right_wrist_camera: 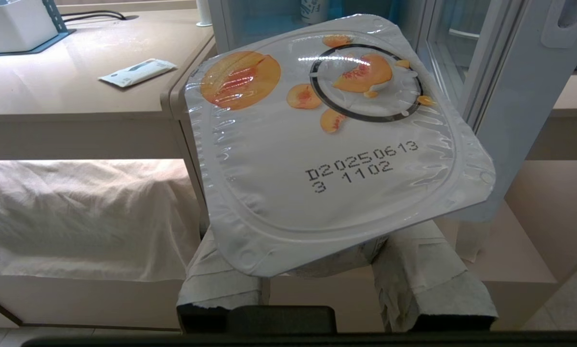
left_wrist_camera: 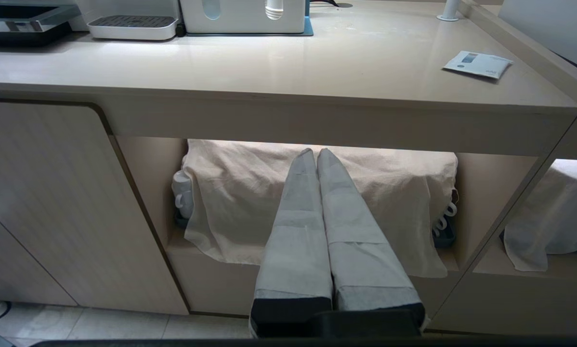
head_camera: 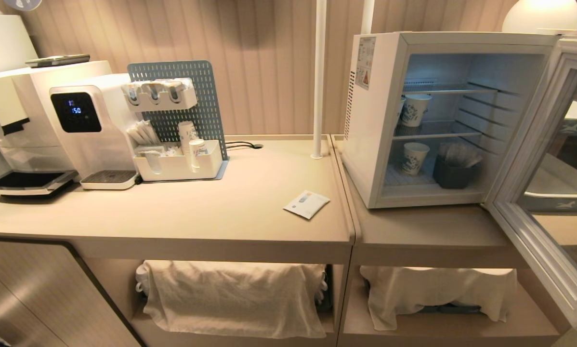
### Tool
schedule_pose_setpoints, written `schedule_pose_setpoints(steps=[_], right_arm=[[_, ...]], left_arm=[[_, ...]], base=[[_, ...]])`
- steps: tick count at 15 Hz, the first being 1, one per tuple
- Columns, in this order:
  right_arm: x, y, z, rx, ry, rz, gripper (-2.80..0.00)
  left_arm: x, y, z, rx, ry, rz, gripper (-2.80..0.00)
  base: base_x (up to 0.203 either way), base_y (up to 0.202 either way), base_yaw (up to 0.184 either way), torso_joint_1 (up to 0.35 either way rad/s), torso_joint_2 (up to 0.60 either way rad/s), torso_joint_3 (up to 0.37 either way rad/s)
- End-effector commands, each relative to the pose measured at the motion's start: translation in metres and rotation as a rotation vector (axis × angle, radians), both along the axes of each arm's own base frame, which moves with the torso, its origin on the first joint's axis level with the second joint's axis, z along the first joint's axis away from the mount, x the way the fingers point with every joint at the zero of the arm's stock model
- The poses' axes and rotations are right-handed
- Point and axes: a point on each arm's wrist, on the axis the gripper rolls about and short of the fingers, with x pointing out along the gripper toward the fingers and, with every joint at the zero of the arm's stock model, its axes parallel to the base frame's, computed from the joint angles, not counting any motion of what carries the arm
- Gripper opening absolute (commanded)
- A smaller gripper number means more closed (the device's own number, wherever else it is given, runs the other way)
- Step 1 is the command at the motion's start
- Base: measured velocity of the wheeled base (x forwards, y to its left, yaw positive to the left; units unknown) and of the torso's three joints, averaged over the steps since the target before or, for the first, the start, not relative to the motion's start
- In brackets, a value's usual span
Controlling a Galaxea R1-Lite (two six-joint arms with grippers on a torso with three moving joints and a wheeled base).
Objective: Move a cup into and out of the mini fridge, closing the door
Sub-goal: Place the yoghurt on the table
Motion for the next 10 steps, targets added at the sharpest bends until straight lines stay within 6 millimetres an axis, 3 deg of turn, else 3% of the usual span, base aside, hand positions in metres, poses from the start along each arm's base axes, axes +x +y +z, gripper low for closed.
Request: schedule_pose_setpoints(steps=[1, 6, 10], right_arm=[[0.0001, 0.0000, -0.0001, 0.000, 0.002, 0.001, -2.80], [0.0001, 0.0000, -0.0001, 0.000, 0.002, 0.001, -2.80], [0.0001, 0.0000, -0.0001, 0.000, 0.002, 0.001, -2.80]], left_arm=[[0.0002, 0.0000, -0.0003, 0.000, 0.003, 0.001, -2.80], [0.0002, 0.0000, -0.0003, -0.001, 0.003, 0.001, -2.80], [0.0002, 0.0000, -0.0003, -0.001, 0.003, 0.001, -2.80]], base=[[0.000, 0.000, 0.000, 0.000, 0.00, 0.000], [0.000, 0.015, 0.001, 0.001, 0.00, 0.000], [0.000, 0.179, 0.000, 0.002, 0.00, 0.000]])
